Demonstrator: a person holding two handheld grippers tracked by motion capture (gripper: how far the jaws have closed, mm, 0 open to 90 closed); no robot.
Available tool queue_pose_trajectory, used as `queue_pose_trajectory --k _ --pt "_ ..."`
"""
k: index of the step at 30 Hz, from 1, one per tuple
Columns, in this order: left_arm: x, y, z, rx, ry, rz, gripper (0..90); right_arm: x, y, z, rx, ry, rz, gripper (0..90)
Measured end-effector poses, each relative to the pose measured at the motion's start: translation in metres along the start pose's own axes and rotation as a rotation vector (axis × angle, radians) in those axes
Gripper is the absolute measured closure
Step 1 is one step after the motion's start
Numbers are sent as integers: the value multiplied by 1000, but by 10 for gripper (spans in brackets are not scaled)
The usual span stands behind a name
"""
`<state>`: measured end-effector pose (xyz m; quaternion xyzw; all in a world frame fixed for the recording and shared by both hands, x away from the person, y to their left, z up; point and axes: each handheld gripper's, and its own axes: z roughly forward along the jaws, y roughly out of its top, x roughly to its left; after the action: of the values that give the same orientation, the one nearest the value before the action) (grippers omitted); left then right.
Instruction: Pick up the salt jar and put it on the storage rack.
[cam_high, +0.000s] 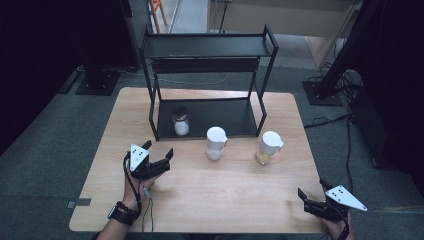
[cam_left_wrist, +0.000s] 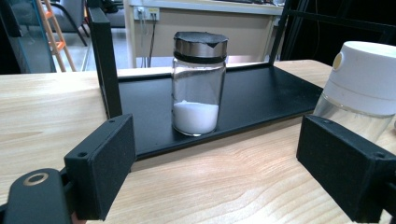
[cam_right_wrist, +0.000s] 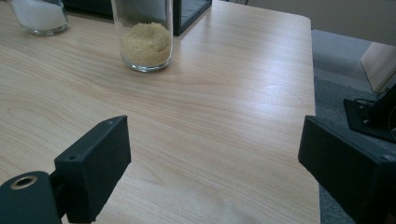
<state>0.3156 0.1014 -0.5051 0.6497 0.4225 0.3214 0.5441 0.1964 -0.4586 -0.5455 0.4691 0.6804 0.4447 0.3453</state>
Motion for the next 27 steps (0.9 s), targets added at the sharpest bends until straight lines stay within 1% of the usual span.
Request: queue_pose_trajectory --k 8,13,16,27 --pt "4 -4 -10 -5 -2 -9 122 0 0 0 1 -1 1 91" --pt "8 -7 -16 -1 5 1 122 0 0 0 1 -1 1 91" --pt "13 -10 -21 0 11 -10 122 0 0 0 1 -1 0 90" --pt "19 -17 -35 11 11 -1 122 0 0 0 1 -1 1 90"
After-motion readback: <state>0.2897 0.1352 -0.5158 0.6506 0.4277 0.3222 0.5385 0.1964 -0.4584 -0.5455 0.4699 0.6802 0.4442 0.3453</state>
